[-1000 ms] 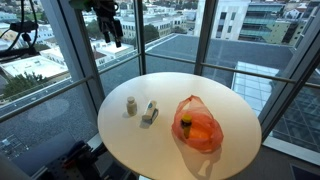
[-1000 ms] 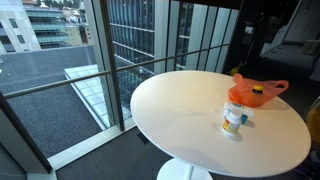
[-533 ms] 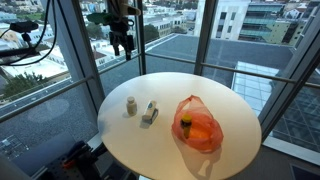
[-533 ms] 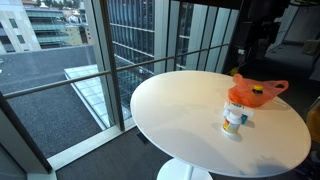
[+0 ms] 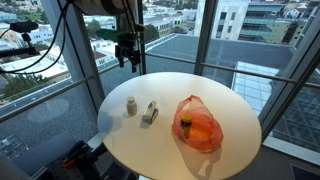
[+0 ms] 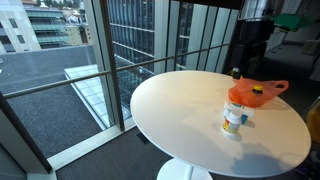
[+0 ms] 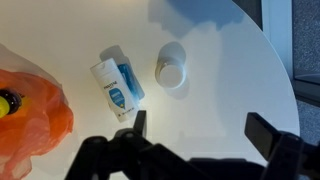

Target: Lift the white bottle on the table and put it in the plastic

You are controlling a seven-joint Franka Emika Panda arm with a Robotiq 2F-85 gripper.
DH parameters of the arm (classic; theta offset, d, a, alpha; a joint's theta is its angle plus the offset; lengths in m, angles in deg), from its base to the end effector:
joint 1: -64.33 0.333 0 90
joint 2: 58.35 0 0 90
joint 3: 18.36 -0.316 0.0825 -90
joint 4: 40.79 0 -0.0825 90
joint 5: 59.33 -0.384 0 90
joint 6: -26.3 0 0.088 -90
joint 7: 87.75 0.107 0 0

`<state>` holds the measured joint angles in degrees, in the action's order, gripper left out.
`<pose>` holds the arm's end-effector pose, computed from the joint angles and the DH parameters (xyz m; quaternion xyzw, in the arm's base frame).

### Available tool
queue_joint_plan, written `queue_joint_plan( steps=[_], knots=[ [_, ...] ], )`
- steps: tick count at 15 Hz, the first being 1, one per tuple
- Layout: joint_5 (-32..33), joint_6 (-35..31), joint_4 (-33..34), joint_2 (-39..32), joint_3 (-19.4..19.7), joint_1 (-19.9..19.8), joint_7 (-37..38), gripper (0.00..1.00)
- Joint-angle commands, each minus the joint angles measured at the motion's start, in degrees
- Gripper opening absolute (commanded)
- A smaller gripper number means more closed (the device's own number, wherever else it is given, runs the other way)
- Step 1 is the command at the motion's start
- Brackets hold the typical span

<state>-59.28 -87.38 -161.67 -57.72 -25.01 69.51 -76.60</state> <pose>0.5163 0.1082 0.4113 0.9983 0.0061 -0.0560 0.0124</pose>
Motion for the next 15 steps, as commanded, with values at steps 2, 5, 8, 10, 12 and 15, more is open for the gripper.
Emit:
queue_joint_plan(
  steps=[2, 5, 8, 10, 12, 15],
  knots=[
    [1.76, -7.69, -5.33, 0.90, 0.17, 0.45, 0.21, 1.00],
    [0.61, -7.27, -4.91, -0.16, 0.19, 0.46, -0.01, 1.00],
    [0.60, -7.39, -5.23, -0.29, 0.20, 0.47, -0.01, 1.00],
    [0.60, -7.39, -5.23, -0.29, 0.20, 0.47, -0.01, 1.00],
    [1.71, -7.81, -6.55, 0.06, 0.33, 0.34, 0.38, 1.00],
    [3.16, -8.22, -8.78, 0.38, 0.59, 0.15, 0.93, 1.00]
  ],
)
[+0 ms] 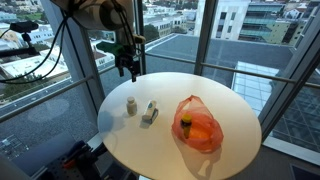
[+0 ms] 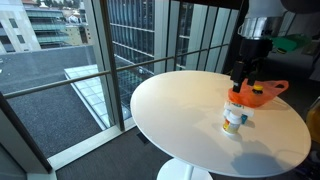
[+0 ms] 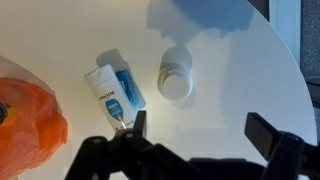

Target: Lift the white bottle on the table and put it in the plastic

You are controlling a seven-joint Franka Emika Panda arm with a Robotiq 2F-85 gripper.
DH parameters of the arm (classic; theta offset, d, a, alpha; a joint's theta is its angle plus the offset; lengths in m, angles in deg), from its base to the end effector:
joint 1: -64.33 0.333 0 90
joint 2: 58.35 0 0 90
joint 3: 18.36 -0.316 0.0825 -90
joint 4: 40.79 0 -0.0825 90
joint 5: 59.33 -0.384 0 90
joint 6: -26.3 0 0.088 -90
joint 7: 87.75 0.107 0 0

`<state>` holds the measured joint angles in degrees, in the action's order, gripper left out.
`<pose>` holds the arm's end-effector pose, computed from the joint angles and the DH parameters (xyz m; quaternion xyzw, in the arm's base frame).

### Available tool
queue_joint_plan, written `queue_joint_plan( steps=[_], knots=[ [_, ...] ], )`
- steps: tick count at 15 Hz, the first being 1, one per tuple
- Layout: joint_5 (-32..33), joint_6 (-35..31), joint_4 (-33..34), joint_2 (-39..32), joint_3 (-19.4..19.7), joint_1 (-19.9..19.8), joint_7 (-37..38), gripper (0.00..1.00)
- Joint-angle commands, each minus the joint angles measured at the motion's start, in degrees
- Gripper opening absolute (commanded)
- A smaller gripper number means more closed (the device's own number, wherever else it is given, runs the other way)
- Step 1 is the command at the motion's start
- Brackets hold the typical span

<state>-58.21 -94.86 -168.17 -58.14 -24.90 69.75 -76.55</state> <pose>0.5025 0.1055 0.3674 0.9985 0.0121 -0.0497 0.0187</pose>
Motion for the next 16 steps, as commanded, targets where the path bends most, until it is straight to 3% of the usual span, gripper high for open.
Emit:
queue_joint_plan(
  steps=[1, 6, 16],
  knots=[
    [2.68, -1.05, -3.06, 0.79, 0.60, -0.17, 0.92, 1.00],
    [6.11, -7.26, -7.84, 0.69, 1.49, -0.63, 2.09, 1.00],
    [6.52, -22.96, -14.88, -3.04, 2.26, -0.72, 1.05, 1.00]
  ],
)
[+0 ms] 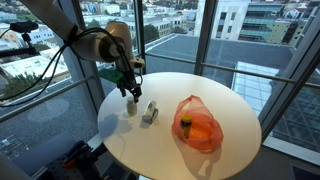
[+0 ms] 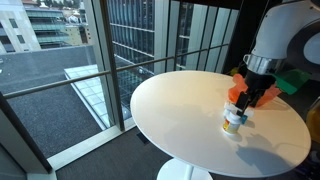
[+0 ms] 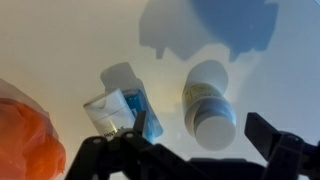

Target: Lift the white bottle on the table and put it in the plastic

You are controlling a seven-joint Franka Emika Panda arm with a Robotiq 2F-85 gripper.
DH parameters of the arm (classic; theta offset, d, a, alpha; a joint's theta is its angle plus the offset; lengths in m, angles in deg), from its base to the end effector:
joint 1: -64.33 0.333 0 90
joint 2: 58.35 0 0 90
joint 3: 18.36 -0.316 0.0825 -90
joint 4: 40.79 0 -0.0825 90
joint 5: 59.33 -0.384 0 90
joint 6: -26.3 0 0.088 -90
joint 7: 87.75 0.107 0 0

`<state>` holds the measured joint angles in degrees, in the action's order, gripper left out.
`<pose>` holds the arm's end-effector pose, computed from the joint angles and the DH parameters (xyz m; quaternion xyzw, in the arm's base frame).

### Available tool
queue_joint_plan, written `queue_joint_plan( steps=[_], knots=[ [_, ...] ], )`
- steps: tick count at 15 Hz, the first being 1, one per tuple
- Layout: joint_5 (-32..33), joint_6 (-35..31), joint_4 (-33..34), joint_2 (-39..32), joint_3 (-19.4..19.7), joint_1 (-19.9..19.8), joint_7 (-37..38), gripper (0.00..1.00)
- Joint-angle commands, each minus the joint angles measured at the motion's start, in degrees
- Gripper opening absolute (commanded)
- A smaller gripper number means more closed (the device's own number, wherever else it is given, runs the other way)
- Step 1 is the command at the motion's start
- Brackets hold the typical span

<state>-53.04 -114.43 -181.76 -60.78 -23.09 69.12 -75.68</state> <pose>0.4674 0.0786 0.2752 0.9990 0.0210 -0.0167 0.0357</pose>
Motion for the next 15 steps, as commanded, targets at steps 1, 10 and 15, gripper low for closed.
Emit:
queue_joint_plan(
  steps=[1, 10, 15],
  knots=[
    [1.38, -4.42, -1.49, -0.88, 0.54, -0.08, 0.13, 1.00],
    [3.39, -7.69, -0.90, -3.50, 0.77, 0.90, 1.04, 0.89],
    [5.09, -7.55, -0.72, -3.54, 0.89, 1.37, 1.64, 0.66]
  ],
)
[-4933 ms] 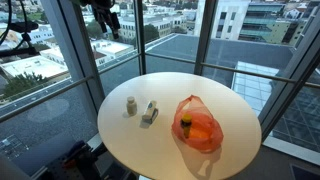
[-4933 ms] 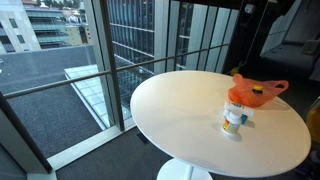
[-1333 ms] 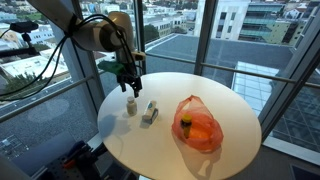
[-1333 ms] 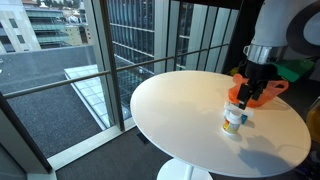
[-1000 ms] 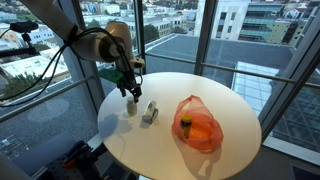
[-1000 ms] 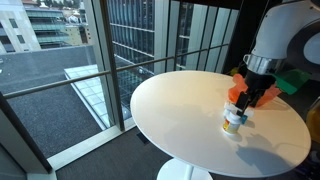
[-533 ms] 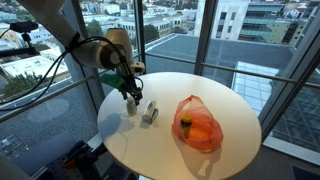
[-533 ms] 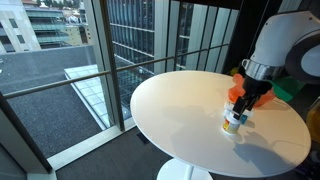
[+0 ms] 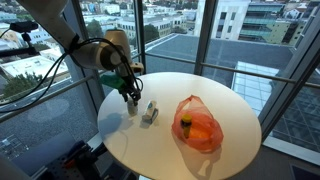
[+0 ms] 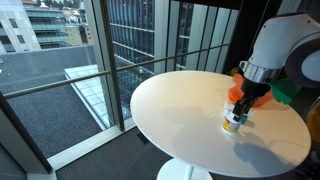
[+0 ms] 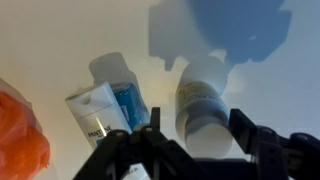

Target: Lift the white bottle on the table and put it in the plastic

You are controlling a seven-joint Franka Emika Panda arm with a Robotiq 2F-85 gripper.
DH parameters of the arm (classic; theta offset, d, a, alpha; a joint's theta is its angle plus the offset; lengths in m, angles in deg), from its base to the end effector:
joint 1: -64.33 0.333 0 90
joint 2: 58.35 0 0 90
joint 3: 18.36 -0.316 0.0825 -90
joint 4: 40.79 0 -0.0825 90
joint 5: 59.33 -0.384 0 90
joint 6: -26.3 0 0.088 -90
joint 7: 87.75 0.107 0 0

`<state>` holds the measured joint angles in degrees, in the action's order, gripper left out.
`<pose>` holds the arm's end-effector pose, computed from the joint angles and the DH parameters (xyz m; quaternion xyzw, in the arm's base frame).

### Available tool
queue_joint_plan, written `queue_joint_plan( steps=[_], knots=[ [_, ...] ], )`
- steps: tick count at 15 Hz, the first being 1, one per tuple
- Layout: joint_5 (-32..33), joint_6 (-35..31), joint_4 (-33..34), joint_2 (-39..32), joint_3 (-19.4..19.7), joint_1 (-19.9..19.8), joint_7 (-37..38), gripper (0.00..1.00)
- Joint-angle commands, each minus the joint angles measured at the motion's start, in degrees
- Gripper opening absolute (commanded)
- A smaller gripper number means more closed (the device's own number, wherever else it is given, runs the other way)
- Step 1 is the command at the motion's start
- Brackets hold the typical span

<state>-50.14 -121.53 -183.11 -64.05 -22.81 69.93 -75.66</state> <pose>0.4665 0.0860 0.2500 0.9980 0.0499 0.0062 0.0382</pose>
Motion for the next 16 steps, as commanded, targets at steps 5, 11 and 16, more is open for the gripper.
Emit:
queue_joint_plan(
  steps=[5, 11, 16],
  knots=[
    [2.33, -0.27, 1.08, 0.51, 0.70, 0.32, 1.27, 0.24],
    [2.41, -0.31, 1.62, 0.97, 1.00, 0.26, 1.25, 0.16],
    [0.88, 0.69, 2.70, 3.31, 1.37, -0.45, 0.27, 0.16]
  ],
)
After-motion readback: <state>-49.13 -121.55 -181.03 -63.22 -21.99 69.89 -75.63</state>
